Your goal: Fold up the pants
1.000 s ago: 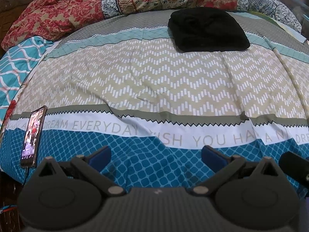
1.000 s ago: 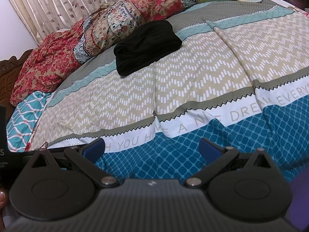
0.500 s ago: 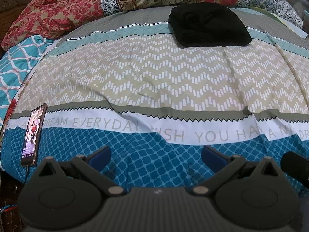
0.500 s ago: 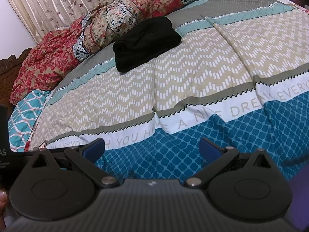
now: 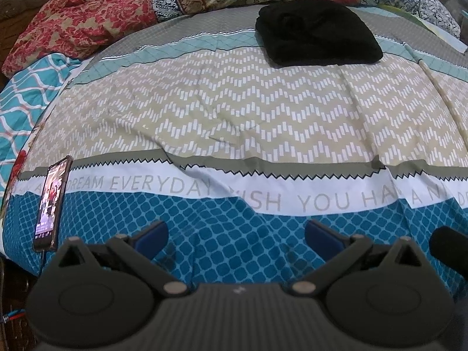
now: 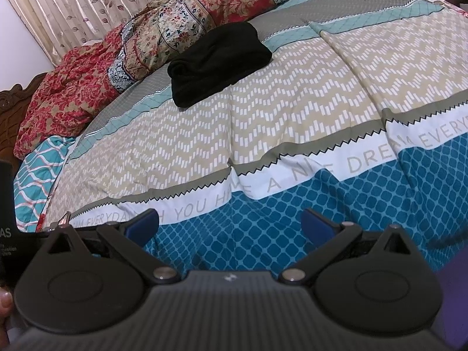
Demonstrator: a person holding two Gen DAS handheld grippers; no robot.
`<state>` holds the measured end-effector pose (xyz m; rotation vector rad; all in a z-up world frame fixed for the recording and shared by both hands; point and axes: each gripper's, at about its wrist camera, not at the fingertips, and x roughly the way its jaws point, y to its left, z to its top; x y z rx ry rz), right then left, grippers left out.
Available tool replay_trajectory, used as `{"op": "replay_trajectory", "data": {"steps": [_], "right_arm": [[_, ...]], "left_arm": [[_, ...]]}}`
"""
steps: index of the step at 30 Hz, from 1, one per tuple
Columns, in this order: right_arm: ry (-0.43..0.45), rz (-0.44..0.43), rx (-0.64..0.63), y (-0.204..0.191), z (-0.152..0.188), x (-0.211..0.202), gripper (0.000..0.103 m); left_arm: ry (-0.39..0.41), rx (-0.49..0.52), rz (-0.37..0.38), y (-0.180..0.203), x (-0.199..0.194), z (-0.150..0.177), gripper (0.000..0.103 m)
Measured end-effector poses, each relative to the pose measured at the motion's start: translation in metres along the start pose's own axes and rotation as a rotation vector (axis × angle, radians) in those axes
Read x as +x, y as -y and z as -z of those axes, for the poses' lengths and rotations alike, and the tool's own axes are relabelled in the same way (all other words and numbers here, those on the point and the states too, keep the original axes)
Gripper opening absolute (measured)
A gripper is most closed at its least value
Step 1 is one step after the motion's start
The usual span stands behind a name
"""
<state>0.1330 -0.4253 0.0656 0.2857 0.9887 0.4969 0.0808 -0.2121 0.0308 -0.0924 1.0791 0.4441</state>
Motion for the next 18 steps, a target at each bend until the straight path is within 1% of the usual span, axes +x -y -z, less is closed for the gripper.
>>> {"op": "replay_trajectory", "data": {"steps": [18], "right_arm": [[-0.004, 0.003, 0.005, 0.0024, 0.0002, 0.0009, 0.103]], "left_arm": [[-0.018, 0.019, 0.036, 0.0062, -0.0004, 0.0026, 0.103]]}}
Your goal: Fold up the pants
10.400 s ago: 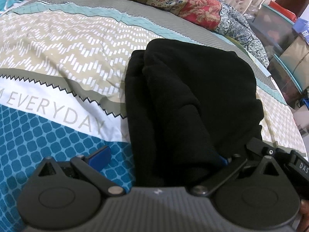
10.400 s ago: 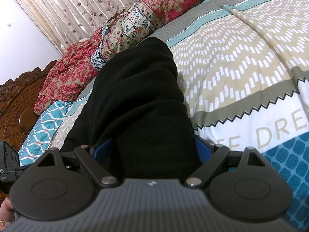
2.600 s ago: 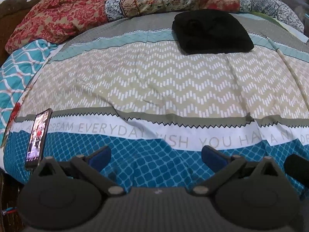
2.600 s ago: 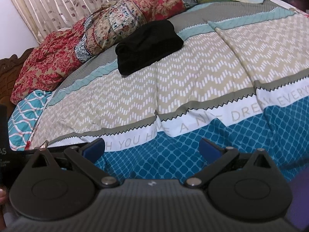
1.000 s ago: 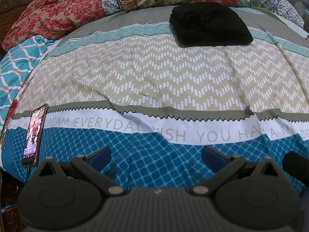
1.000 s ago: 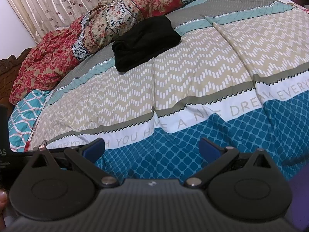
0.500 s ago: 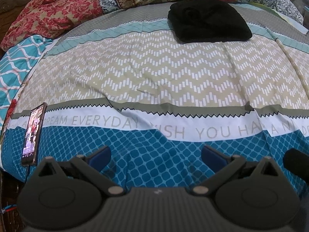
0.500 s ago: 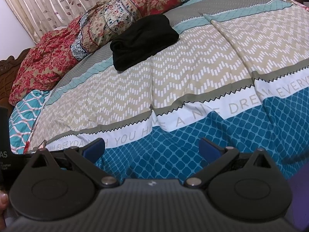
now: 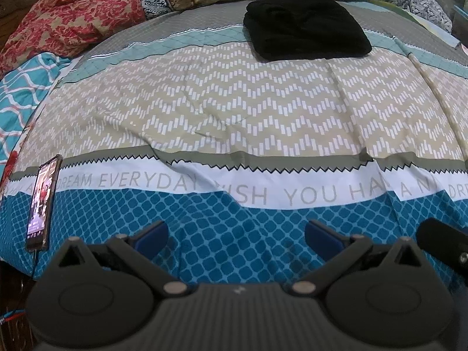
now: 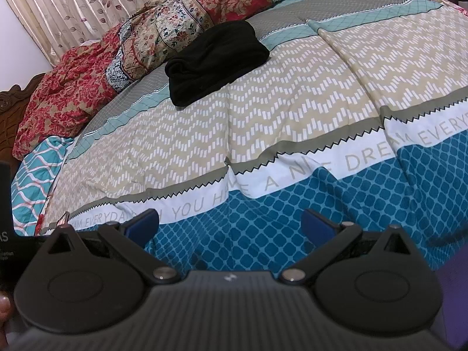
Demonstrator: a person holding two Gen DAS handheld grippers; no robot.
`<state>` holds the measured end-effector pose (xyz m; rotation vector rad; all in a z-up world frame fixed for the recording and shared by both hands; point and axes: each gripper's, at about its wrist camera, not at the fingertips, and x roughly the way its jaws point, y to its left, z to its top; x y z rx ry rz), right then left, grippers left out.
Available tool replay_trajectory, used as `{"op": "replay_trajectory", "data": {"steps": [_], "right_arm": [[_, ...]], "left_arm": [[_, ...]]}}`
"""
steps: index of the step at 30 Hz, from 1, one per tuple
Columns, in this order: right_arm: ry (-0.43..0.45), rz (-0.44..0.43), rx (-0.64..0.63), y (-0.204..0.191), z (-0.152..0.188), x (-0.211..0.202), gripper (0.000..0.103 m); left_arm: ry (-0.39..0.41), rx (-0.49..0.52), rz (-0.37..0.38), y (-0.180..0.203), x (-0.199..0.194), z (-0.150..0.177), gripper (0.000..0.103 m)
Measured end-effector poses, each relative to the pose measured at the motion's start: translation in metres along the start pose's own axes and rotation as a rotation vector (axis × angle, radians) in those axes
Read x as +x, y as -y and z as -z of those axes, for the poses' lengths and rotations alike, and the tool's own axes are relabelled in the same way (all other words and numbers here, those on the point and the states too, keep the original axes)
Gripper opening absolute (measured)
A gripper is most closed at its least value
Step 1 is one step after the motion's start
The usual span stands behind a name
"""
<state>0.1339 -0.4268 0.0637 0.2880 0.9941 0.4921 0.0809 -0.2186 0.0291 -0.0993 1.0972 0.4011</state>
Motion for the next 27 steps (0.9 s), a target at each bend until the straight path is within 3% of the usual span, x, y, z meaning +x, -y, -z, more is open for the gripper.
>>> {"op": "replay_trajectory", "data": {"steps": [27], "right_arm": [[-0.007, 0.001, 0.009, 0.0039, -0.0020, 0.0017, 0.103]], "left_arm": [[-0.032, 0.000, -0.009, -0.0008, 0.0087, 0.0011, 0.103]]}}
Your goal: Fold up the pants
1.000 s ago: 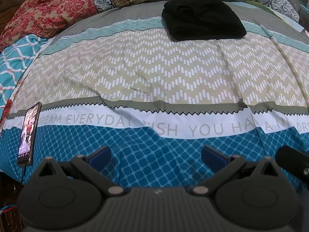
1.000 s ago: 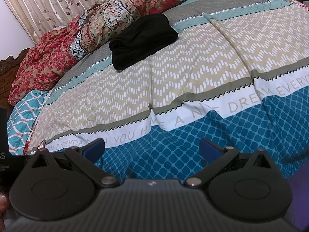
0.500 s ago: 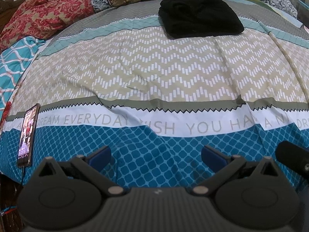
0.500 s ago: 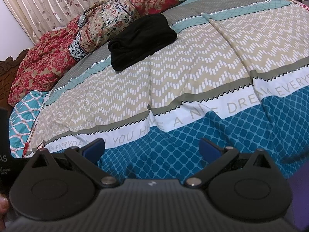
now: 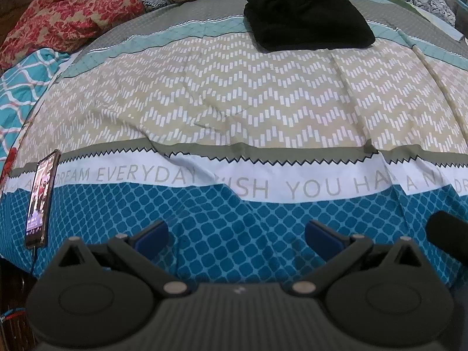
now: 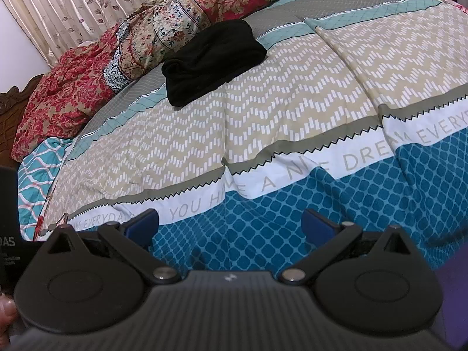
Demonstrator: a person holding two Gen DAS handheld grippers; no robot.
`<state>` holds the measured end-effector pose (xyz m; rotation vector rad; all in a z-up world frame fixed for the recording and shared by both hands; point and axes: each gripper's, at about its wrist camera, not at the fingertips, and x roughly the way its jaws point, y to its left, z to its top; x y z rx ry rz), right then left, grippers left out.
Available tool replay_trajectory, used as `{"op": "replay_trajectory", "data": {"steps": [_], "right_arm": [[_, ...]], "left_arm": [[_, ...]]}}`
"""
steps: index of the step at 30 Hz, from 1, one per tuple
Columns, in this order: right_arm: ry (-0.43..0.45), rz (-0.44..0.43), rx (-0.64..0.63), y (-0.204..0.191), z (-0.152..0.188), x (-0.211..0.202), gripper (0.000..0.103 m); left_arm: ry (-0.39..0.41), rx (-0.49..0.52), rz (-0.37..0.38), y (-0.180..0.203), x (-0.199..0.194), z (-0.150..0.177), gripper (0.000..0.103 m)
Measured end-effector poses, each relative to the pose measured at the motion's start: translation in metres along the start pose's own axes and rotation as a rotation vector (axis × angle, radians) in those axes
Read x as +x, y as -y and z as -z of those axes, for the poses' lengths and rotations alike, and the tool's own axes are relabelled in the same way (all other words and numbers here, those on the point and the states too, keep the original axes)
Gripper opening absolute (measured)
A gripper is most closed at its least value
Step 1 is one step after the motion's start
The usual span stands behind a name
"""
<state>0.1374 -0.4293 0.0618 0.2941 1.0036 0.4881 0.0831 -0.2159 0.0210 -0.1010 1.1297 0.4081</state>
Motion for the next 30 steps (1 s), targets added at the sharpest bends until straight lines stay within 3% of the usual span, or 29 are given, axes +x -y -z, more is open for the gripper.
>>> {"op": "replay_trajectory", "data": {"steps": [30], "right_arm": [[-0.006, 0.006, 0.006, -0.001, 0.004, 0.003, 0.103]], "left_arm": [[-0.043, -0.044, -0.011, -0.008, 0.011, 0.001, 0.103]]}}
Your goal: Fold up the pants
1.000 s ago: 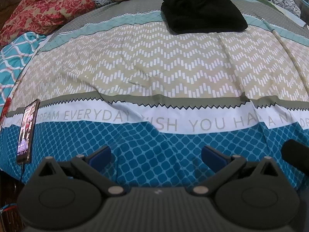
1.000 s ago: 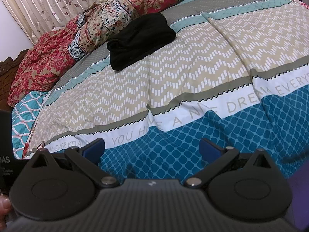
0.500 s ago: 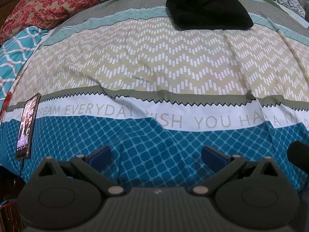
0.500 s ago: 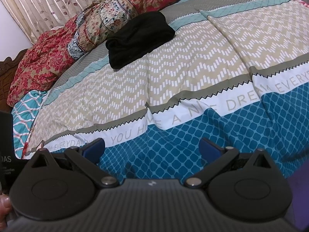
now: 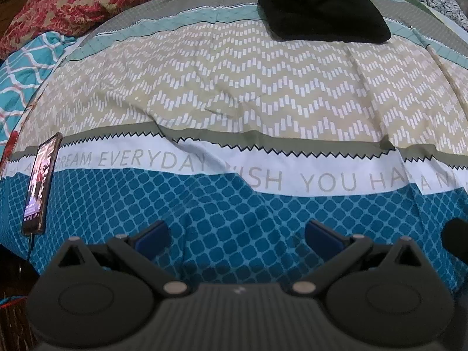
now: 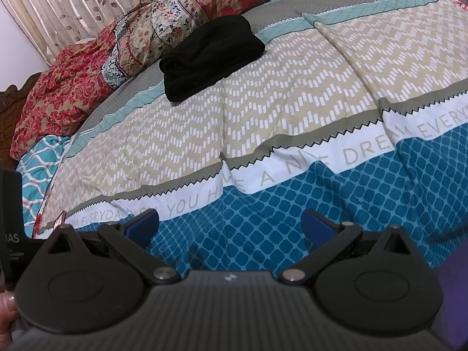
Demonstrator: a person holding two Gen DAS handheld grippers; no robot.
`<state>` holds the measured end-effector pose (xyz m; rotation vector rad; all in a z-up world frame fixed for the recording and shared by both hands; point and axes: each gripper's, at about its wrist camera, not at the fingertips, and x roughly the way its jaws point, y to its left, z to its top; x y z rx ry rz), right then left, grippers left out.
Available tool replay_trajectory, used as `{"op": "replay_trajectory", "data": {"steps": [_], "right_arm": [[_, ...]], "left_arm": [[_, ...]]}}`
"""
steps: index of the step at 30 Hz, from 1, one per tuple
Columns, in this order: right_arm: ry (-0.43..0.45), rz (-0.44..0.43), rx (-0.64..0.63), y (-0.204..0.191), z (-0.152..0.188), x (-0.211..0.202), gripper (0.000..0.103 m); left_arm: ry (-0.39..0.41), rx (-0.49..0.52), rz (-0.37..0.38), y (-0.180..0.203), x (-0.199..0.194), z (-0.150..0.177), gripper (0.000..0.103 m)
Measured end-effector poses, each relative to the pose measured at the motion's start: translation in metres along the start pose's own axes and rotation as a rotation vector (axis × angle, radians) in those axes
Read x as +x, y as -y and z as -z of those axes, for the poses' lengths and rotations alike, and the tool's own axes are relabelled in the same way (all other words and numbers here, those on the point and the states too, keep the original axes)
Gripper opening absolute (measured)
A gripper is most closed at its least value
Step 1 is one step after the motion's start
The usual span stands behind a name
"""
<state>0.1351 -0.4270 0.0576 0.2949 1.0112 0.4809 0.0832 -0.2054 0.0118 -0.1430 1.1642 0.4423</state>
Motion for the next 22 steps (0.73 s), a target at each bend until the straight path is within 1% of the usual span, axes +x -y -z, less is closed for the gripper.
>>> {"op": "replay_trajectory", "data": {"steps": [13, 15, 22], "right_arm": [[-0.007, 0.002, -0.002, -0.0001, 0.0019, 0.0010, 0.103], [-0.008, 0.002, -0.001, -0.0003, 0.0019, 0.0011, 0.103], [-0.006, 0.005, -0.006, -0.0001, 0.0013, 0.0004, 0.103]], "left_arm": [[-0.021, -0.009, 0.011, -0.0016, 0.0047, 0.0005, 0.103], [-0.023, -0.008, 0.022, -0.0017, 0.0047, 0.0004, 0.103], [0.020, 0.039, 0.033, 0.0057, -0.0027, -0.0003, 0.103]]}}
